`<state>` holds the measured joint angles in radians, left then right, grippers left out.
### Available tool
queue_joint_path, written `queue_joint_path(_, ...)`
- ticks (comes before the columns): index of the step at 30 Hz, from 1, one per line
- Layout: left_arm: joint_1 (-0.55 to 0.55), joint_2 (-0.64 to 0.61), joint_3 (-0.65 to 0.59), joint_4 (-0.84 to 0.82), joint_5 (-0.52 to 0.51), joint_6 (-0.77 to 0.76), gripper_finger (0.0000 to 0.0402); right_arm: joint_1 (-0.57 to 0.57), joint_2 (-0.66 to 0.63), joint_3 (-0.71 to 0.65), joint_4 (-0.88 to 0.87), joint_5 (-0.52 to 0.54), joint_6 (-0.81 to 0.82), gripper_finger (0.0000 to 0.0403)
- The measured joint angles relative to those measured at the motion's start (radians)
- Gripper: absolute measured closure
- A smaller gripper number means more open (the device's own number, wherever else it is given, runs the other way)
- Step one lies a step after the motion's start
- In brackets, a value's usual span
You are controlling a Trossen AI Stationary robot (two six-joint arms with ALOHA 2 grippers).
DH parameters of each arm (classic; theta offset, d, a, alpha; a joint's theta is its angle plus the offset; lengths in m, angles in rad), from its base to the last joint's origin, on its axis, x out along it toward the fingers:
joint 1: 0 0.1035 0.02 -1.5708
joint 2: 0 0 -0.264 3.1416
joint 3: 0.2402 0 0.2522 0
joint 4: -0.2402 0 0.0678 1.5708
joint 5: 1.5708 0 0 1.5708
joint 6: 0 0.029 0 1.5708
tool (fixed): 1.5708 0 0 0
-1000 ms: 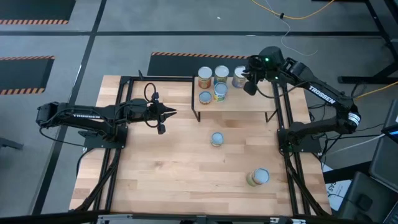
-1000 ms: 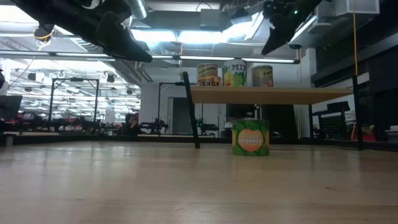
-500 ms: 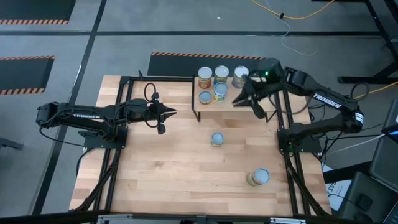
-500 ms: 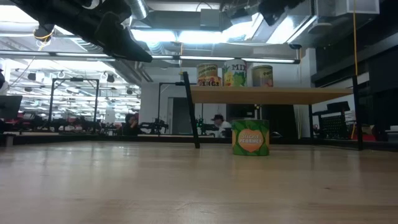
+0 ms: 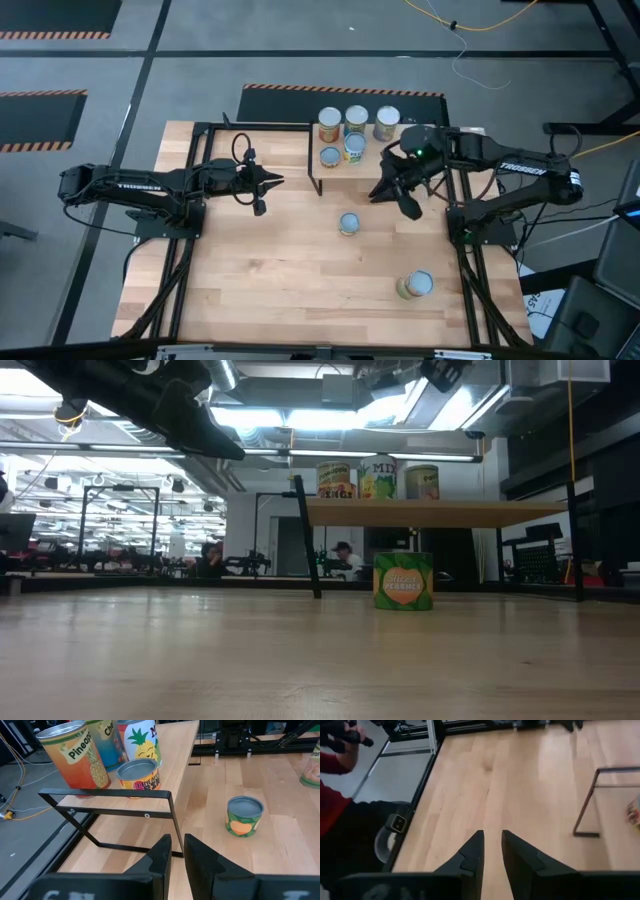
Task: Pick and place cans onto a shelf
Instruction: Put the green canned sliced peaches on the shelf
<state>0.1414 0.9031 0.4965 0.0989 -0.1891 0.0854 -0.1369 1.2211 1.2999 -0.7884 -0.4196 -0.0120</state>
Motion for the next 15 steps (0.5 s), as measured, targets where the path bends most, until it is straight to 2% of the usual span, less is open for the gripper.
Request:
queue_joint_path(7, 0.000, 0.000, 0.000, 0.000, 0.000, -0.002, 0.0357, 0.046, 0.055, 0.000, 0.005, 0.001, 0.134, 0.0331)
queue_joint_path(15, 0.000, 0.000, 0.000, 0.000, 0.000, -0.003, 0.0357, 0.115, 0.211, 0.000, 0.031, 0.001, 0.189, 0.0331)
